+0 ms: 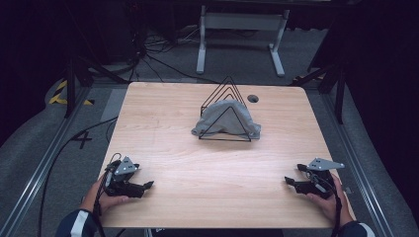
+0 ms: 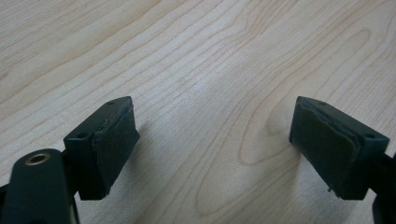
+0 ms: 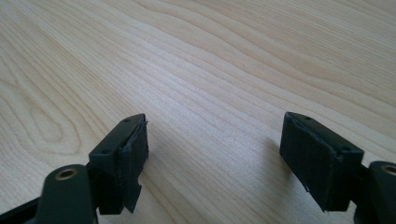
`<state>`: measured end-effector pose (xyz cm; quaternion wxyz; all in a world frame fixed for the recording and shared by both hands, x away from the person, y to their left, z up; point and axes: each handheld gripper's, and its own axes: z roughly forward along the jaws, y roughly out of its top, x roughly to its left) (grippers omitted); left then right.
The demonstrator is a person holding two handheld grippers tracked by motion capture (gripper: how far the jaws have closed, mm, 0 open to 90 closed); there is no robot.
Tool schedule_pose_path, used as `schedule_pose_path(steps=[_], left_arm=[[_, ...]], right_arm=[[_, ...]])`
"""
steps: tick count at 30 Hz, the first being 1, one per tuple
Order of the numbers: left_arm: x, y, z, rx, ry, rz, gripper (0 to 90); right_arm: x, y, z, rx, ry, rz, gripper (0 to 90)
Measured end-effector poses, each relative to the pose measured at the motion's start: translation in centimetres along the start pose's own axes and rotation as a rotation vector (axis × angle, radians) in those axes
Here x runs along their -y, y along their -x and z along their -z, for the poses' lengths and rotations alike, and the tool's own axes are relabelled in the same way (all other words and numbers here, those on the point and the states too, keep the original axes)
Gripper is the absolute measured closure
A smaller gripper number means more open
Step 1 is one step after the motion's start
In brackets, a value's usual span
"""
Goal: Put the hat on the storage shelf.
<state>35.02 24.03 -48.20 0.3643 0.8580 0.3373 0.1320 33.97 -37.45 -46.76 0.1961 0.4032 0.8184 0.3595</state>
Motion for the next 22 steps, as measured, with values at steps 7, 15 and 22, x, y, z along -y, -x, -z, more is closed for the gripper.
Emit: schedule_pose_path(steps=[7,15,22], left_arm=[[-0.07,-0.05,0.01,-0.005,-0.005,-0.009,14.9],[-0.07,0.02,-0.09,-0.006,0.001,0.002,14.7],[-0.1,0.01,-0.12,-0.009,0.001,-0.001,14.6]], right_arm=[[0.0,0.01,0.0,0.001,0.0,0.0,24.2],[0.0,0.01,0.0,0.001,0.0,-0.001,24.1],[0.01,0.03,-0.01,0.004,0.0,-0.002,23.7]])
